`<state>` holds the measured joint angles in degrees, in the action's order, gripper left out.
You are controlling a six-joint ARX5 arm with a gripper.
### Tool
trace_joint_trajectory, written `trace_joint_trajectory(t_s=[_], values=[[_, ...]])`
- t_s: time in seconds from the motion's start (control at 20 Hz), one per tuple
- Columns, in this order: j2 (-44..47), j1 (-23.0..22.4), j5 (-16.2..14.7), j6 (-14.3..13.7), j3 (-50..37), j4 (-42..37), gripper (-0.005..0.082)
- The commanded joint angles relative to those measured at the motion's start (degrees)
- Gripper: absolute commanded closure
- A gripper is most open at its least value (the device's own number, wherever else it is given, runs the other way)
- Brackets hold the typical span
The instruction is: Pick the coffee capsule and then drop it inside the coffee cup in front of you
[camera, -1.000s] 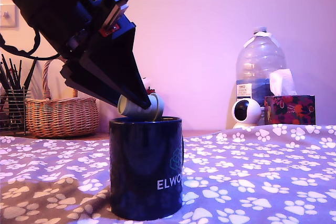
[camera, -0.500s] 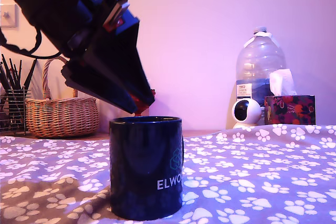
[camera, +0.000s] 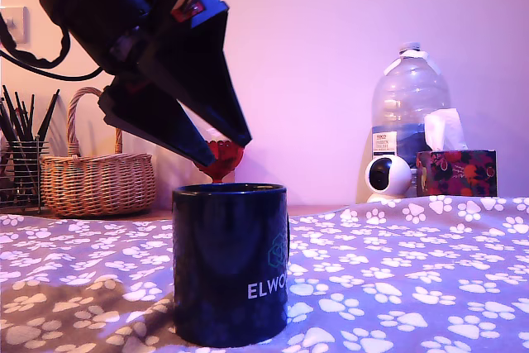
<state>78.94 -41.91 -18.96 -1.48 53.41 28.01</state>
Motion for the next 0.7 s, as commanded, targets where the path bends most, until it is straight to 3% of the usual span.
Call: trace_joint_trajectory(t_s=[0.0,0.1,0.15,0.35,0.65], values=[[-2.6,-0.2,-0.1,0.2,0.0,-0.3,0.0562],[-4.4,-0.2,0.2,0.1,0.0,-0.5,0.0749],[-5.4,-0.2,1.0,0.1,0.0,-0.7,0.0797],[-8.5,1.1,5.5,0.0,-0.5,-1.5,0.0793],[-10.8,10.0,5.5,0.0,-7.1,-8.8,0.0793]])
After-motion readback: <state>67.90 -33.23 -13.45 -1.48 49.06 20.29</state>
